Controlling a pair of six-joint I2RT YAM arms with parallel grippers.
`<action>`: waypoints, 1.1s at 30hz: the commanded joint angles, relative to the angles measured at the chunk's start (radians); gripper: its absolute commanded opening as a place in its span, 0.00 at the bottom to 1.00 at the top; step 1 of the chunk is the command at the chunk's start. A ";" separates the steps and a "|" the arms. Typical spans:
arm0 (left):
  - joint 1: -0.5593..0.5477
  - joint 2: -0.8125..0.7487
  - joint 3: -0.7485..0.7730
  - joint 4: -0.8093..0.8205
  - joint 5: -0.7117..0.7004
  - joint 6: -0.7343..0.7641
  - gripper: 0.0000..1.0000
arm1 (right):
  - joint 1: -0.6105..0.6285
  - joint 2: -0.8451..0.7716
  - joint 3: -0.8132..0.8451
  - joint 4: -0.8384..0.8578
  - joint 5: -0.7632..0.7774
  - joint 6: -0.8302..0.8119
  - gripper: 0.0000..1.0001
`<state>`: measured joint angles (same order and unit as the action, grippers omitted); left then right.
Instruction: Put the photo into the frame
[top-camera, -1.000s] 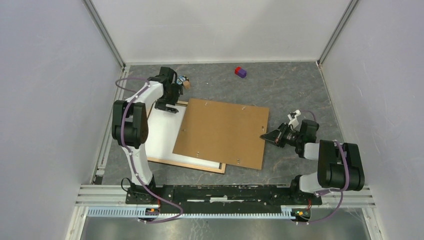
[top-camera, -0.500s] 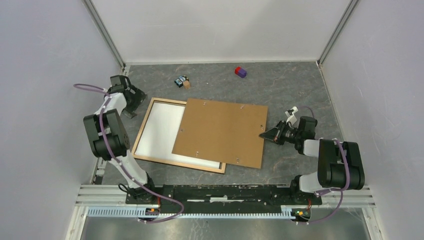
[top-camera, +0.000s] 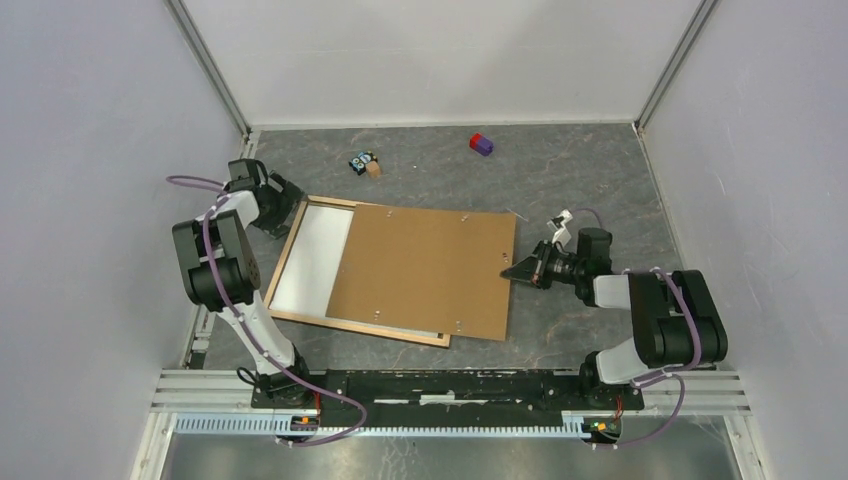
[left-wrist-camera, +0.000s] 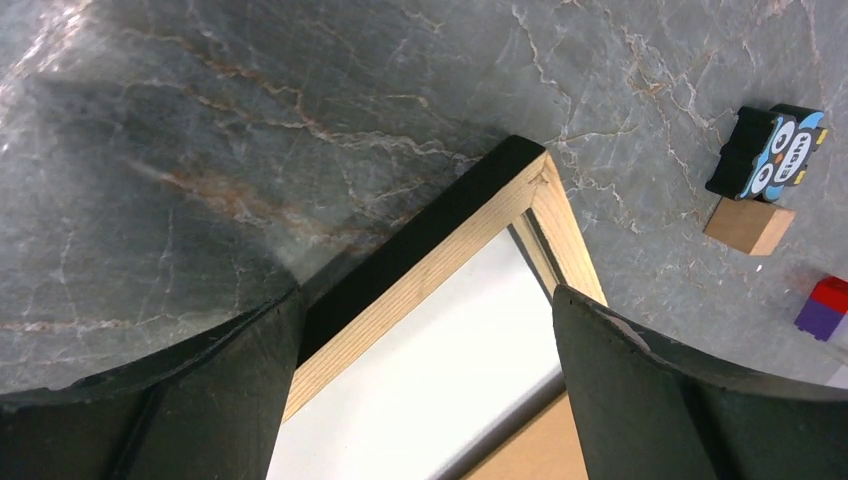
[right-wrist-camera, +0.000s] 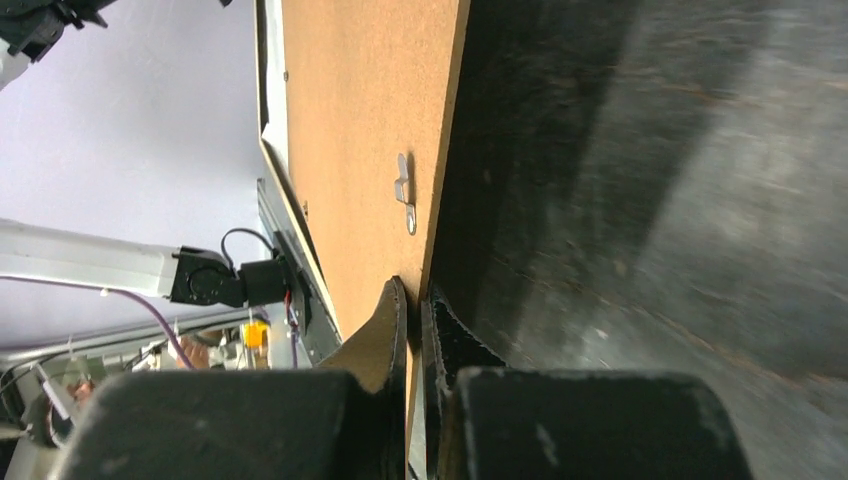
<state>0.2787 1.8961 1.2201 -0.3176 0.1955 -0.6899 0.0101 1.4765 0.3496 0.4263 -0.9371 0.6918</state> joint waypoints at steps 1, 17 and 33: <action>0.013 -0.037 -0.066 -0.007 -0.005 -0.080 1.00 | 0.099 0.049 0.035 0.193 0.006 0.095 0.01; 0.013 -0.079 -0.177 0.044 0.009 -0.214 1.00 | 0.250 0.190 -0.027 0.546 0.239 0.436 0.00; 0.014 -0.118 -0.253 0.082 0.002 -0.281 1.00 | 0.269 0.151 -0.157 0.710 0.216 0.416 0.48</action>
<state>0.3164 1.7927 1.0389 -0.1390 0.1345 -0.8864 0.2626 1.6356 0.2192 0.9787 -0.7193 1.0813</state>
